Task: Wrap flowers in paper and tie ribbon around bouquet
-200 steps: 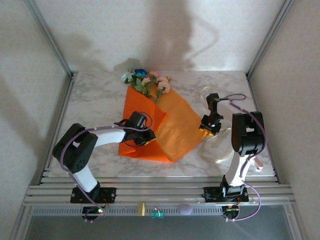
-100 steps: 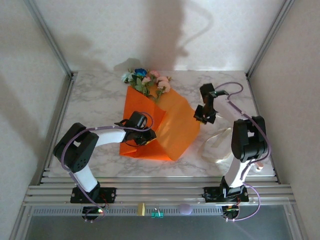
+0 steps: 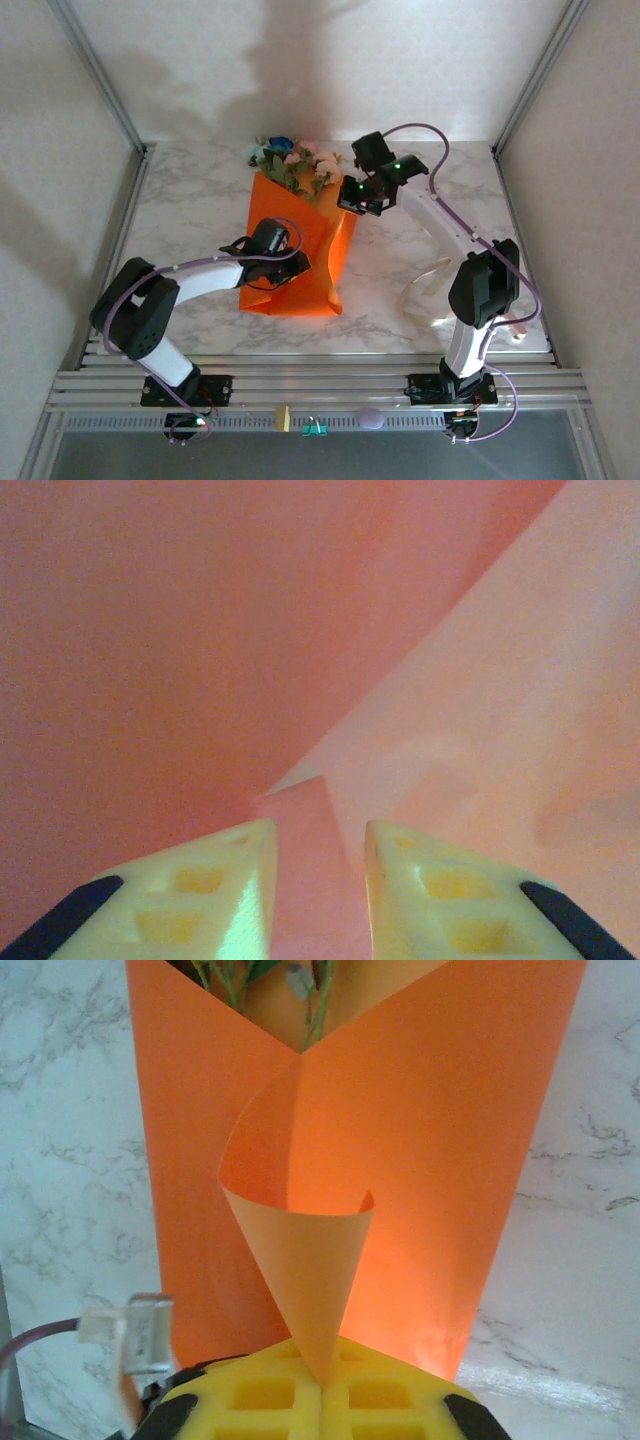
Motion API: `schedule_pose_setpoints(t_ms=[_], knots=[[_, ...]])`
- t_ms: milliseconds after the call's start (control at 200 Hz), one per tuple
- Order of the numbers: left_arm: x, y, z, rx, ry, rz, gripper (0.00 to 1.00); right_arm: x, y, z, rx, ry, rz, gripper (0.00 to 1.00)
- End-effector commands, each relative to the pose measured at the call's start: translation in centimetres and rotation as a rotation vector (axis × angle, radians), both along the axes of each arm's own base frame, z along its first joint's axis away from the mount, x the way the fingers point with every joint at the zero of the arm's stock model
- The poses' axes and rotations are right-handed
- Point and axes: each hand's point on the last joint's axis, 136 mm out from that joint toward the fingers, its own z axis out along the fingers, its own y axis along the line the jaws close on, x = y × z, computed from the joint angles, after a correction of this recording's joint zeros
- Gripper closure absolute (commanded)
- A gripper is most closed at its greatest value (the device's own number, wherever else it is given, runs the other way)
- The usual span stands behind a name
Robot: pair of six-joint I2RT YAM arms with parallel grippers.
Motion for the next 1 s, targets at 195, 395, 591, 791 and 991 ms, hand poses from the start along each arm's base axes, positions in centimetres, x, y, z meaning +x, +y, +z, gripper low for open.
schedule_pose_setpoints(t_ms=[195, 395, 591, 791, 991], knots=[[-0.7, 0.3, -2.7, 0.019, 0.034, 0.003, 0.74, -5.1, -6.3, 2.6, -0.02, -0.01, -0.058, 0.93], [-0.6, -0.5, -4.4, 0.029, 0.05, -0.014, 0.75, -4.9, -5.9, 6.3, 0.067, -0.057, -0.045, 0.95], [-0.4, -0.9, -4.6, 0.038, 0.039, -0.022, 0.74, -4.7, -4.9, 6.7, 0.12, -0.034, -0.034, 0.95], [1.7, -1.0, 4.9, 0.003, -0.118, 0.01, 0.58, -4.9, -5.6, 5.4, 0.083, -0.003, -0.051, 0.95], [-0.3, 1.1, 9.3, -0.043, -0.132, 0.007, 0.57, -5.3, -6.8, 3.5, 0.049, 0.037, -0.069, 0.95]])
